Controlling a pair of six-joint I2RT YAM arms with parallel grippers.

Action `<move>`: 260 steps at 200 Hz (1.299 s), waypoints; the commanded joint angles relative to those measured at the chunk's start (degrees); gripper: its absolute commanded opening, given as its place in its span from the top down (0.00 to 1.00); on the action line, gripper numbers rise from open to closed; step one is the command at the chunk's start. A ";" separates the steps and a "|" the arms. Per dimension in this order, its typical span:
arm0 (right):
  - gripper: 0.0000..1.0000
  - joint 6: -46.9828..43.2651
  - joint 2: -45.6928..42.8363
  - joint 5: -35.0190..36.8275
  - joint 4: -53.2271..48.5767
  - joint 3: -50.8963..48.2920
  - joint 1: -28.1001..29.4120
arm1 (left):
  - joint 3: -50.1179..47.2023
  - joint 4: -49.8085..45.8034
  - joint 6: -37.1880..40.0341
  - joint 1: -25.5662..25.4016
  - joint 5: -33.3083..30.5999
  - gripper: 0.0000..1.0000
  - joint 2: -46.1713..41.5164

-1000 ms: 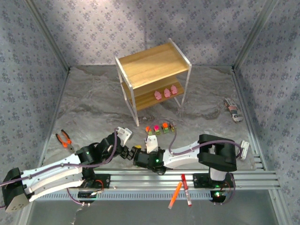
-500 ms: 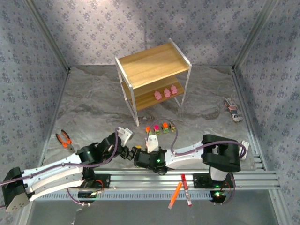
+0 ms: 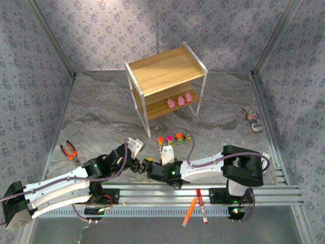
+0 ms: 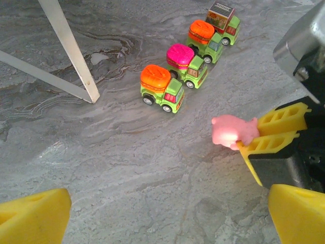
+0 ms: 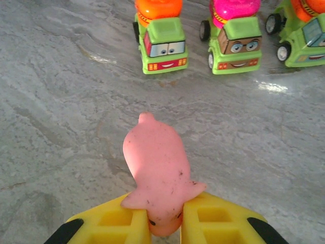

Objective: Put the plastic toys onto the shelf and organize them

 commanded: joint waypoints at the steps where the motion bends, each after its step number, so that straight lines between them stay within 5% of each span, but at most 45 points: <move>1: 0.81 1.64 -2.75 -0.78 -5.96 2.39 -0.73 | 2.09 -0.83 0.14 0.04 -0.04 0.01 -0.67; 260: 0.80 -6.01 -15.89 0.88 -14.73 9.33 -6.00 | 2.01 -0.49 0.19 0.09 0.31 0.01 -0.19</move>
